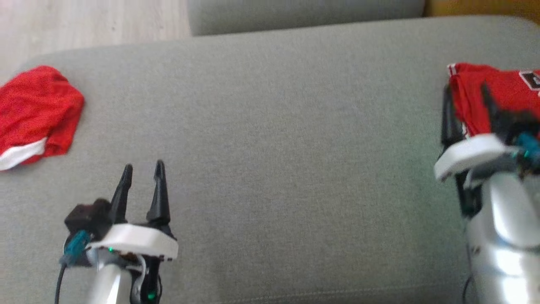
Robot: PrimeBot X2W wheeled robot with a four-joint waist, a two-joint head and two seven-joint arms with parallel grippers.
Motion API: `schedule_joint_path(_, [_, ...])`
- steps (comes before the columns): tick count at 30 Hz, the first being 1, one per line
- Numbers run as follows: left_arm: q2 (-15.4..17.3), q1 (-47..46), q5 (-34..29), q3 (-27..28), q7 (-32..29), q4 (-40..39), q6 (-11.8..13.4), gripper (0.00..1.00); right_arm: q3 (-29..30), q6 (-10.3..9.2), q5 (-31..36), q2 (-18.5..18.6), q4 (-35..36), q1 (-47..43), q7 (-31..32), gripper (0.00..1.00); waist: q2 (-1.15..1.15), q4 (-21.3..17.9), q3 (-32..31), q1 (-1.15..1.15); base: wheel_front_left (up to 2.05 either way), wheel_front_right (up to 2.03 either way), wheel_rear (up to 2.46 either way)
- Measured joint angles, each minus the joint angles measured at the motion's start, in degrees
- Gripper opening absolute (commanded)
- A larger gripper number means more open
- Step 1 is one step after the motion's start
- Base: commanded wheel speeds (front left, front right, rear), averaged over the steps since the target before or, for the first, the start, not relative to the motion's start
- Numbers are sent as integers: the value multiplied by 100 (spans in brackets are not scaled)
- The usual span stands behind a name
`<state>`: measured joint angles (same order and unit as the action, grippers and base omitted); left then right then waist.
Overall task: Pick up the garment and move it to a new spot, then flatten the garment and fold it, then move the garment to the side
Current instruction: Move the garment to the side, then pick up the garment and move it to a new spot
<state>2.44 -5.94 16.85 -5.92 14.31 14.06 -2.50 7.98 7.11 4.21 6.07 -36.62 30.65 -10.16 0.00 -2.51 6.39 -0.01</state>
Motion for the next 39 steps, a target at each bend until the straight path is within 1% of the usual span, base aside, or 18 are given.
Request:
schedule_joint_path(4, [1, 210, 88, 71, 0, 82, 49, 100, -109, 0, -298, -208, 374, -704, -77, 100, 0, 96, -252, 0, 0, 0, 0])
schedule_joint_path(6, [1, 293, 113, 65, 0, 96, 49, 100, -121, 0, -335, -269, 626, -1037, -157, 100, 0, 156, -344, 0, 0, 0, 0])
schedule_joint_path(9, [1, 420, 113, 78, -1, 90, 57, 100, -151, 0, -556, -285, 1017, -1499, -191, 100, 0, 264, -432, 0, 0, 0, 0])
schedule_joint_path(12, [1, 533, 114, 92, -1, 87, 100, 100, -327, 0, -917, -296, 1299, -1939, -197, 100, 0, 346, -497, 0, 0, 0, 0])
schedule_joint_path(18, [3, 664, 207, 29, -1, 81, 158, 100, -739, 0, -1213, -336, 1602, -2664, -197, 100, 0, 434, -549, 1, 0, 0, 0])
schedule_joint_path(24, [3, 666, 238, -134, -1, 43, 249, 100, -756, 0, -1380, -342, 1679, -2793, -241, 100, 0, 446, -559, 1, 0, 0, 0])
schedule_joint_path(29, [3, 666, 240, -245, -1, 52, 250, 100, -814, 0, -1380, -342, 1718, -2793, -246, 100, 0, 427, -577, 2, 0, 0, 0])
schedule_joint_path(39, [4, 662, 248, -263, -1, 87, 252, 100, -876, 0, -1380, -342, 1737, -2794, -255, 100, 0, 447, -597, 1, 0, 0, 0])
